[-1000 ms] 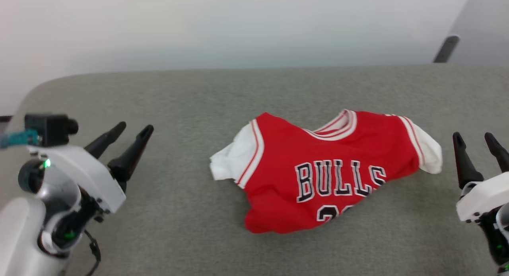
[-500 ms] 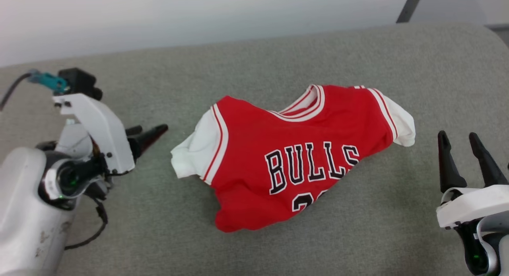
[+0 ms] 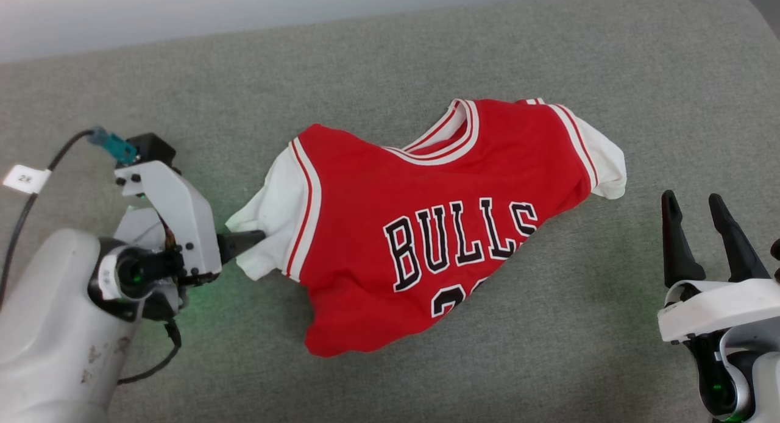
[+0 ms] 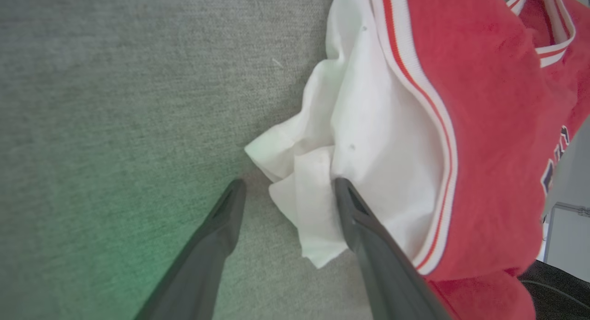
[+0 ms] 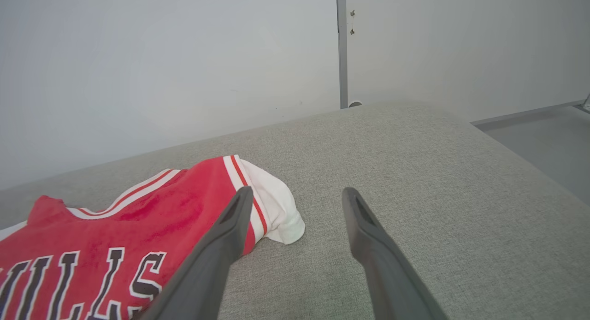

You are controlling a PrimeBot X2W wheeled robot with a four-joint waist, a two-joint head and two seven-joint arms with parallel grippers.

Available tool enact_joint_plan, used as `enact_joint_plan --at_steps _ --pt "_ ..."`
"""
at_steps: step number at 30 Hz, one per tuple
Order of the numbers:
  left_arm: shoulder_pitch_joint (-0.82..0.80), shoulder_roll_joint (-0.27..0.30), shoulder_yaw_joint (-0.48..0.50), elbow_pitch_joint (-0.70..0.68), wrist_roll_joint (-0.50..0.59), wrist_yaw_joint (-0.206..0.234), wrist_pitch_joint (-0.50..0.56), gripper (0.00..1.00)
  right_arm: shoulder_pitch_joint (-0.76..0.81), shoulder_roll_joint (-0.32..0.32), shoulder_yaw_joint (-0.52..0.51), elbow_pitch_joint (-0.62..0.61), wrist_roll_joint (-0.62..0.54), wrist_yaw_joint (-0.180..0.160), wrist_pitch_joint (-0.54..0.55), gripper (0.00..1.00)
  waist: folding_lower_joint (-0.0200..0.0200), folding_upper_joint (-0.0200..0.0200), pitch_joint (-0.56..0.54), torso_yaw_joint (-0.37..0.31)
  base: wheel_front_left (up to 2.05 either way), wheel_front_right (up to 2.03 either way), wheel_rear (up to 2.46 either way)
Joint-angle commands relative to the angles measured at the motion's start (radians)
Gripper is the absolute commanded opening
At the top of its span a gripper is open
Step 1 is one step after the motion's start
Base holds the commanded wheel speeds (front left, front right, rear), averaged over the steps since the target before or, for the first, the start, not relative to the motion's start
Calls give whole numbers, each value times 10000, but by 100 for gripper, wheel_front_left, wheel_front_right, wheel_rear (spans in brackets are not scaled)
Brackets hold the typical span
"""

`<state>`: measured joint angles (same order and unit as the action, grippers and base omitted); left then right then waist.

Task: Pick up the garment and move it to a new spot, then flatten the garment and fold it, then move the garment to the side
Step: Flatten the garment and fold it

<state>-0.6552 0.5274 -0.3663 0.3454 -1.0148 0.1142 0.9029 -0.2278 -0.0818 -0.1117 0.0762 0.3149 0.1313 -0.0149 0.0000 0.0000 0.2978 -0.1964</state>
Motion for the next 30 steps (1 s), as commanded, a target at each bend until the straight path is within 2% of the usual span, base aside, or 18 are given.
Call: enact_joint_plan --at_steps 1,10,11,13,17,21,27,30 --pt "-108 -15 -68 95 69 -54 -31 100 -103 40 -12 16 84 -10 -73 100 0 0 84 -4 0 0 0" --pt "-154 -232 -419 1443 411 -459 -464 100 -322 68 54 -5 95 -10 -43 100 0 0 346 33 0 0 0" --pt "-131 -261 -439 1622 387 -493 -486 93 -324 71 59 1 111 -10 -40 100 0 0 363 35 0 0 0" --pt "-142 -382 -402 1889 264 -663 -597 0 -367 68 63 6 137 -10 -41 100 0 0 387 44 0 0 0" --pt "-273 -498 -316 2335 112 -873 -745 0 -395 18 37 22 121 -10 -41 100 0 0 379 90 0 0 0" --pt "-507 -284 -164 2584 149 -1109 -1042 0 -311 -42 -19 -53 19 -10 -93 100 0 0 235 174 0 0 0" --pt "-631 -14 61 2176 118 -1492 -1404 0 -20 -59 -116 -96 -48 -10 -12 100 0 0 -218 383 0 0 0" --pt "-541 169 141 1801 98 -1515 -1487 0 126 -66 -187 -135 -99 -10 54 100 0 0 -483 516 0 0 0"
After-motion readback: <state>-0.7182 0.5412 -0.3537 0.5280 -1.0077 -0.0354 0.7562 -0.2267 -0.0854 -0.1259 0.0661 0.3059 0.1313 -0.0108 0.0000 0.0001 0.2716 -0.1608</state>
